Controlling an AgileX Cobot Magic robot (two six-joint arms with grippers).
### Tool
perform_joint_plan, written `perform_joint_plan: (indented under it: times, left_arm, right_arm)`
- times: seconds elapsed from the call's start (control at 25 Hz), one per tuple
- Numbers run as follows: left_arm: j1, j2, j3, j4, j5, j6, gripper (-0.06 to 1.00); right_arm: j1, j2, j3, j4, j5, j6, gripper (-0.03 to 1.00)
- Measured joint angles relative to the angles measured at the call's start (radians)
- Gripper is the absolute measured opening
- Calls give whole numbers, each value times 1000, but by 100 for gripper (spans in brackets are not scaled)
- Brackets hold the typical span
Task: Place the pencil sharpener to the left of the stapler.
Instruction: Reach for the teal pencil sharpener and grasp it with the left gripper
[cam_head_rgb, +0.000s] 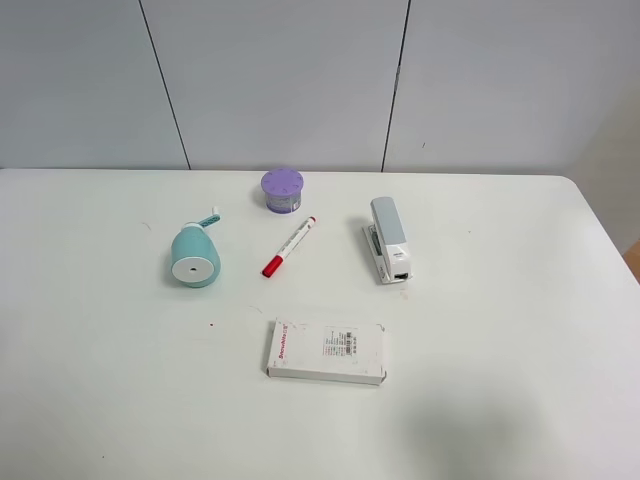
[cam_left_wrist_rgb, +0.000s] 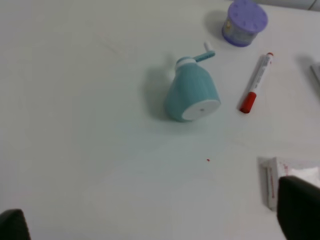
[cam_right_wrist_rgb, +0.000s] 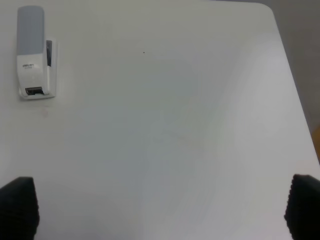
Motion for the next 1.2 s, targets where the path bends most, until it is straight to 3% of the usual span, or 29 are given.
perform_joint_plan:
  times: [0.36, 0.48, 0.8, 1.2]
  left_arm:
    - [-1, 621, -429, 7, 97, -93, 100]
    - [-23, 688, -472, 24, 99, -101, 100]
    - [-212, 889, -587, 91, 101, -184, 100]
    - [-287, 1130, -611, 54, 105, -305, 100]
  right_arm:
    - [0, 0, 0, 0, 0, 0, 99]
    - [0, 0, 0, 0, 0, 0, 99]
    - [0, 0, 0, 0, 0, 0, 99]
    - [0, 0, 0, 0, 0, 0, 99]
